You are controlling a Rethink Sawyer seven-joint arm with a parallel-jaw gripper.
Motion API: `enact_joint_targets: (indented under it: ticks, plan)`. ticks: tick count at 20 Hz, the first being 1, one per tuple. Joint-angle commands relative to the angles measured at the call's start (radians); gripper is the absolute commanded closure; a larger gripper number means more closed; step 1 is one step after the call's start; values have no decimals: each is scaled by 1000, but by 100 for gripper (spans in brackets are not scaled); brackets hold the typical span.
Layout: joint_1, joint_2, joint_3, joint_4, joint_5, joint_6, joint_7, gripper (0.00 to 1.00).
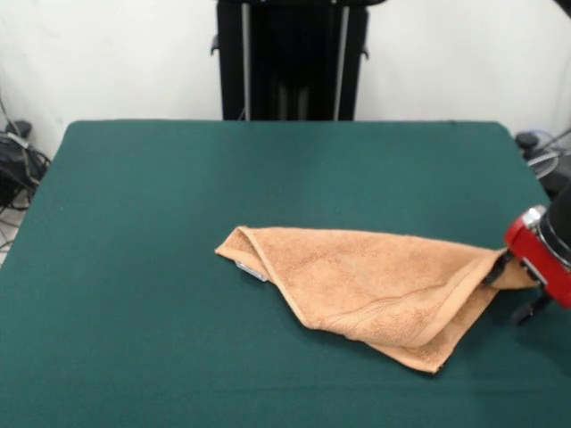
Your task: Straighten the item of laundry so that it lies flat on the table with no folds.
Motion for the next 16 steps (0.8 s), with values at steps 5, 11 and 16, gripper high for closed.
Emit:
enact_joint_targets:
  ticks: [5,11,16]
  plan:
    - [-95,-104,121,161,115,-114,-246,0]
    - [-109,-89,125,183,74,-92,-222,0]
    - [-114,-83,128,184,64,-93,-219,0]
